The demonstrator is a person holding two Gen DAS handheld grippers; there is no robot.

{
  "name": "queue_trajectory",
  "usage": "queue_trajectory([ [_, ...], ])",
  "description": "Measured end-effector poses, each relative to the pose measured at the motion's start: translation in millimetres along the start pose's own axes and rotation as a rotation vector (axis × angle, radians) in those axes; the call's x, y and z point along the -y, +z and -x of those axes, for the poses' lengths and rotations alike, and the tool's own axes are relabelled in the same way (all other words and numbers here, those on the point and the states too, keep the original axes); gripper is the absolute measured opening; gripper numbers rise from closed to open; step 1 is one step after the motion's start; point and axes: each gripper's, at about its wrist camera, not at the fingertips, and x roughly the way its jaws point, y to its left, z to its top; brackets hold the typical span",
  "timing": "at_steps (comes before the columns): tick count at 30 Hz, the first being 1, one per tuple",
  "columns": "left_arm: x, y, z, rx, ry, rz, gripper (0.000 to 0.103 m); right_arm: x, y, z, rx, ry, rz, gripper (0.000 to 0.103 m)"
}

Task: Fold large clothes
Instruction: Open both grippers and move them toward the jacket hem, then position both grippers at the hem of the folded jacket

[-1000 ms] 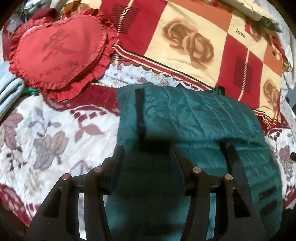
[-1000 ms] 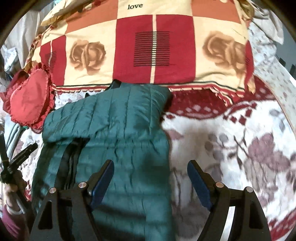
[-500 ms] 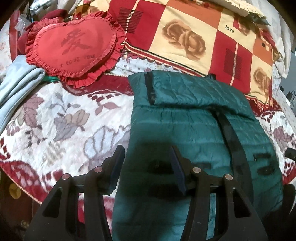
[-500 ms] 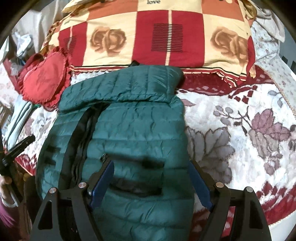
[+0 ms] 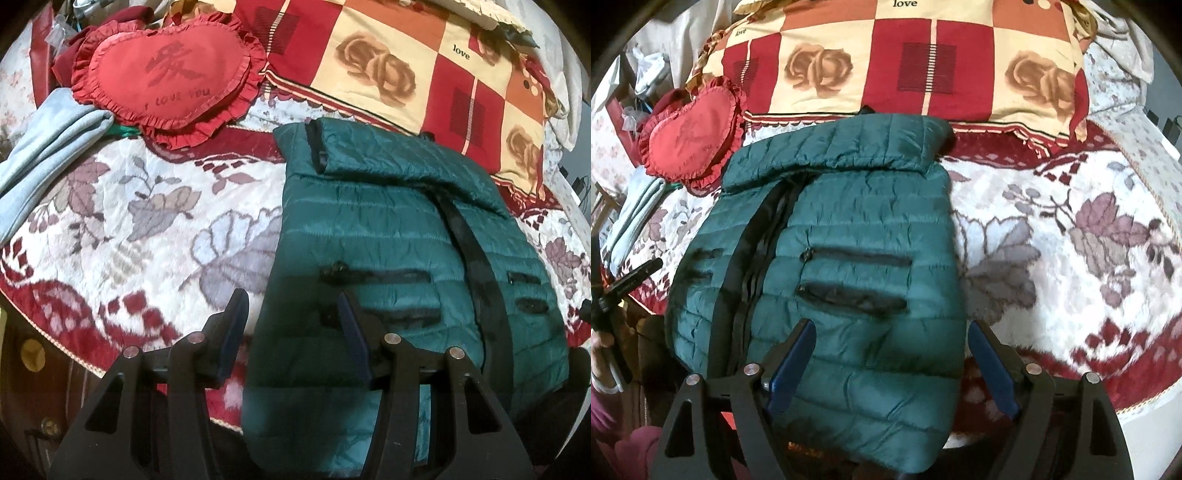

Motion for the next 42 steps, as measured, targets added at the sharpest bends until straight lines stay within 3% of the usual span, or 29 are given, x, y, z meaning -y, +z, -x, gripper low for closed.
queue_trajectory([
  [18,-8.9,-24.1,-5.7,-0.064,-0.003,0.022,0.051,0.4,-17.9,-12.5,-0.047,0.006,-0.013,0.082],
  [31,-44.4,-50.1,-20.4,-0.22,-0.125,0.144,0.051,24.4,-32.1,-19.6,-0.098,-0.003,-0.074,0.087],
  [35,-38.0,-53.7,-26.4,-0.249,-0.16,0.116,0.051,31.1,-34.3,-25.0,-0.116,0.006,-0.094,0.087],
  [42,-32.6,-56.9,-35.3,-0.27,-0.154,0.092,0.051,39.0,-36.9,-32.5,-0.14,0.003,-0.109,0.087],
])
